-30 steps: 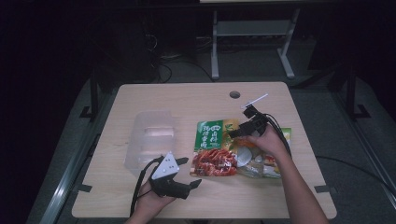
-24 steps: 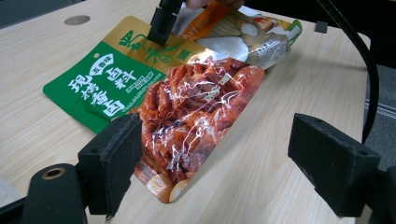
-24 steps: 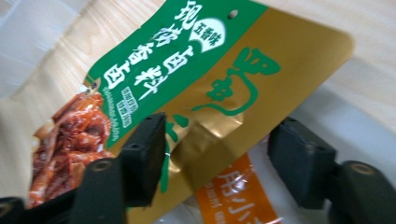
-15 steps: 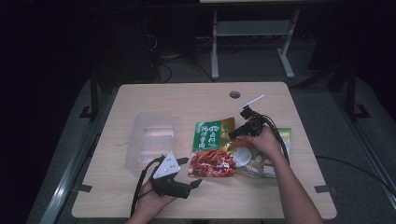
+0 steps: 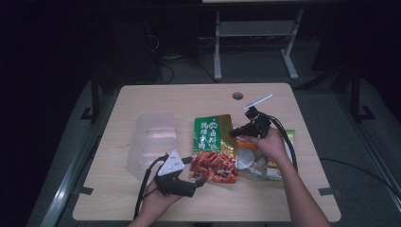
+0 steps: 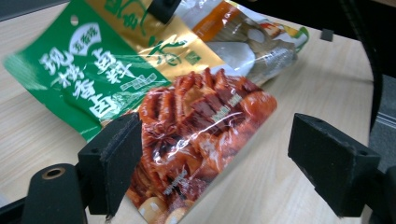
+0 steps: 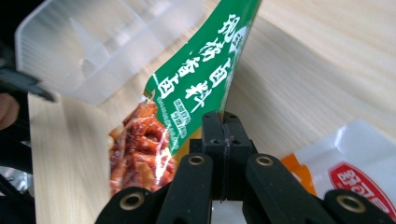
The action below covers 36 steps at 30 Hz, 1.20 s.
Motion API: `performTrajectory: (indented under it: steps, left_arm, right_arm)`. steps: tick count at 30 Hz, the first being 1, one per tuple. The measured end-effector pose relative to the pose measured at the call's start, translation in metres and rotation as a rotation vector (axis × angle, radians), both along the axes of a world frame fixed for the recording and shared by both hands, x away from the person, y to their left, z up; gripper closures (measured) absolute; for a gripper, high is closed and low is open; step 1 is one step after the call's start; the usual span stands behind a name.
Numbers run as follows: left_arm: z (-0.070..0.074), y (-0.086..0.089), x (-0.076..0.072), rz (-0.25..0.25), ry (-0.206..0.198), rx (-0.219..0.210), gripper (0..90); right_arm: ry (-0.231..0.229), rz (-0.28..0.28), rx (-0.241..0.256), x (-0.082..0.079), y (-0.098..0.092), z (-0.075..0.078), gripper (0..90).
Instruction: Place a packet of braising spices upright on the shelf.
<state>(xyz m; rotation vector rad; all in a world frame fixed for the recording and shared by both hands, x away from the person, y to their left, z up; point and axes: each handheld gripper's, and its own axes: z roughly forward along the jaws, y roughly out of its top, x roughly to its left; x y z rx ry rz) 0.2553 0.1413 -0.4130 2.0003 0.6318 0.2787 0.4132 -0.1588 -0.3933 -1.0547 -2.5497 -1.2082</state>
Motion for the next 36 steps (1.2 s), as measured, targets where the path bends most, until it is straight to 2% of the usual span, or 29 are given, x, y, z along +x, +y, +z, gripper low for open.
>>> performTrajectory:
  steps: [9,13,15,17,19,23,28,30,32,33,35,36]
  left_arm:
    - [0.0,-0.011,0.022,0.051,0.019,-0.048,15.2]
    - [-0.004,-0.016,0.032,0.085,0.033,-0.056,15.4]
    - [-0.006,-0.02,0.035,0.105,0.04,-0.057,15.3]
    - [-0.01,-0.023,0.039,0.109,0.061,-0.067,15.4]
    - [-0.013,-0.026,0.043,0.12,0.078,-0.059,15.4]
    - [-0.02,-0.03,0.052,0.142,0.123,-0.08,15.4]
    - [-0.029,-0.039,0.062,0.122,0.183,-0.077,16.7]
    - [-0.033,-0.043,0.066,0.106,0.214,-0.094,24.6]
    - [-0.036,-0.046,0.069,0.091,0.241,-0.087,32.7]
    - [-0.037,-0.047,0.07,0.078,0.247,-0.083,39.9]
    - [-0.037,-0.048,0.071,0.08,0.244,-0.075,46.7]
    - [-0.036,-0.047,0.07,0.083,0.237,-0.078,53.4]
  right_arm:
    - [-0.157,0.049,0.042,-0.033,-0.006,0.036,90.0]
    - [-0.207,0.059,0.051,-0.046,-0.015,0.047,90.0]
    - [-0.221,0.057,0.058,-0.051,-0.021,0.048,90.0]
    - [-0.231,0.052,0.066,-0.055,-0.027,0.046,90.0]
    - [-0.236,0.053,0.068,-0.059,-0.031,0.045,90.0]
    - [-0.255,0.054,0.078,-0.065,-0.039,0.042,90.0]
    - [-0.262,0.054,0.1,-0.068,-0.046,0.036,90.0]
    - [-0.268,0.053,0.118,-0.068,-0.048,0.033,90.0]
    - [-0.265,0.049,0.128,-0.069,-0.05,0.03,90.0]
    - [-0.265,0.047,0.13,-0.069,-0.051,0.029,90.0]
    - [-0.259,0.044,0.131,-0.069,-0.053,0.026,90.0]
    - [-0.258,0.04,0.124,-0.069,-0.053,0.024,90.0]
